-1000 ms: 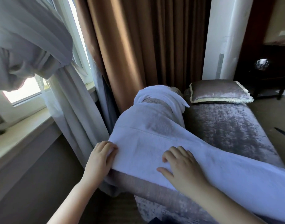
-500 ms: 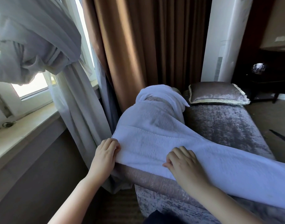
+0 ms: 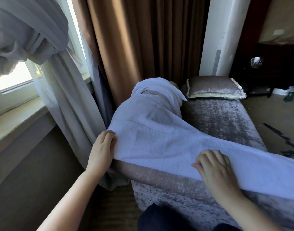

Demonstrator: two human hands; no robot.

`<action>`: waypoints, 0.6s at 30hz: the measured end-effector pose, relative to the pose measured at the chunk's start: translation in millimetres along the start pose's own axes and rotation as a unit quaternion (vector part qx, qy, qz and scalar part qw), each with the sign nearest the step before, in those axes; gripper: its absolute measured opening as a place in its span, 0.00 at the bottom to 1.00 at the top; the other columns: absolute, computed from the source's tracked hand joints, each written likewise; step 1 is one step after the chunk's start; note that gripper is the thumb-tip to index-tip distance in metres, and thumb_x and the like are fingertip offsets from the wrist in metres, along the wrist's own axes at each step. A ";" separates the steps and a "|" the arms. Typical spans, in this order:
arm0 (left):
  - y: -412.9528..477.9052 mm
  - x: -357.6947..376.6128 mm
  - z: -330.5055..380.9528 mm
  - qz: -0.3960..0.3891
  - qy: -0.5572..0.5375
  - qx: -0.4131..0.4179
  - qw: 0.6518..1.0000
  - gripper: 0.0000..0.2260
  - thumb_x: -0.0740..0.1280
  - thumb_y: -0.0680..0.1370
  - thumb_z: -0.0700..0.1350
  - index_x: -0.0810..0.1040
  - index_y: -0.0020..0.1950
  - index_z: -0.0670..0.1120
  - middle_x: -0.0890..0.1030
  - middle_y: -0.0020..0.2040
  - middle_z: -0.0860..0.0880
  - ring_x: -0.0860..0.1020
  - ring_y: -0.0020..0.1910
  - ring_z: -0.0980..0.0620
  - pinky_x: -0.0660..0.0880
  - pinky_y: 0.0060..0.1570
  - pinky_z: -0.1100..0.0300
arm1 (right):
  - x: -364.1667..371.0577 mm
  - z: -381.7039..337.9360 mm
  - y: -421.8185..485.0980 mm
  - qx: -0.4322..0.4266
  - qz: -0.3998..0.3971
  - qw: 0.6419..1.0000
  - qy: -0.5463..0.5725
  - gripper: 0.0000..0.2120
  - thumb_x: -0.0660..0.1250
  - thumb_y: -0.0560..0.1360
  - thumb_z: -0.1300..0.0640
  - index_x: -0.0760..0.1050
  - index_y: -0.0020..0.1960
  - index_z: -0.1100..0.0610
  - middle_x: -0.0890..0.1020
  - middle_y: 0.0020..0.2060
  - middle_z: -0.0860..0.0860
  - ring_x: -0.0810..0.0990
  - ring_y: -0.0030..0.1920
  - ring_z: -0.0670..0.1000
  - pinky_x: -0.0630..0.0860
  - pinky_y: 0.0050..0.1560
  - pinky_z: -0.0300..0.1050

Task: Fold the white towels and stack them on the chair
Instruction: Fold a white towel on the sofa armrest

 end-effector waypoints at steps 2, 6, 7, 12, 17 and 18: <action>0.0 0.9 -0.3 0.001 0.003 -0.018 1.000 0.06 0.62 0.79 0.34 0.77 0.55 0.37 0.76 0.58 0.44 0.75 0.54 0.46 0.72 0.51 0.55 | -1.7 -0.5 -2.3 -0.009 0.006 1.000 -0.001 0.15 0.56 0.76 0.48 0.70 0.36 0.55 0.73 0.36 0.48 0.67 0.39 0.51 0.59 0.40 0.44; -4.9 1.3 -3.1 0.006 0.022 -0.026 0.999 0.07 0.62 0.78 0.33 0.76 0.55 0.37 0.76 0.58 0.43 0.77 0.53 0.42 0.76 0.51 0.46 | -7.4 -1.6 -15.1 -0.024 0.007 1.000 0.016 0.21 0.51 0.81 0.44 0.70 0.36 0.54 0.72 0.36 0.47 0.68 0.39 0.51 0.60 0.40 0.44; -6.0 1.5 -2.9 0.002 0.028 -0.032 0.999 0.06 0.62 0.78 0.33 0.75 0.54 0.37 0.76 0.58 0.42 0.77 0.53 0.40 0.76 0.50 0.45 | -7.2 -1.9 -15.0 -0.022 0.000 1.000 0.019 0.21 0.50 0.81 0.44 0.69 0.36 0.54 0.72 0.36 0.46 0.69 0.38 0.51 0.61 0.40 0.44; -10.5 -13.6 32.4 0.025 0.071 0.012 0.997 0.11 0.58 0.78 0.42 0.77 0.52 0.39 0.79 0.55 0.42 0.76 0.56 0.38 0.74 0.53 0.46 | -22.1 7.1 -17.8 0.001 0.000 0.996 0.088 0.11 0.58 0.76 0.49 0.75 0.42 0.54 0.76 0.42 0.46 0.72 0.44 0.48 0.65 0.44 0.42; -21.5 12.1 166.2 0.001 -0.012 0.215 0.977 0.12 0.60 0.80 0.47 0.80 0.54 0.43 0.79 0.60 0.45 0.76 0.61 0.43 0.72 0.61 0.48 | -56.3 81.5 -51.5 0.085 0.032 0.994 0.053 0.15 0.55 0.79 0.55 0.79 0.48 0.59 0.79 0.47 0.51 0.75 0.48 0.53 0.69 0.47 0.47; -27.8 23.9 196.2 -0.005 -0.024 0.259 0.965 0.10 0.61 0.79 0.46 0.80 0.52 0.43 0.80 0.58 0.46 0.77 0.58 0.44 0.73 0.58 0.49 | -63.5 101.0 -63.3 0.105 0.031 0.994 0.030 0.15 0.55 0.79 0.55 0.79 0.49 0.59 0.80 0.47 0.52 0.76 0.48 0.54 0.69 0.48 0.48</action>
Point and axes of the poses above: each hand's wrist, its own y-axis towards the middle knuckle, its own x-axis out of the palm, z = x × y, the point moved 7 cm from there along y, towards the middle knuckle
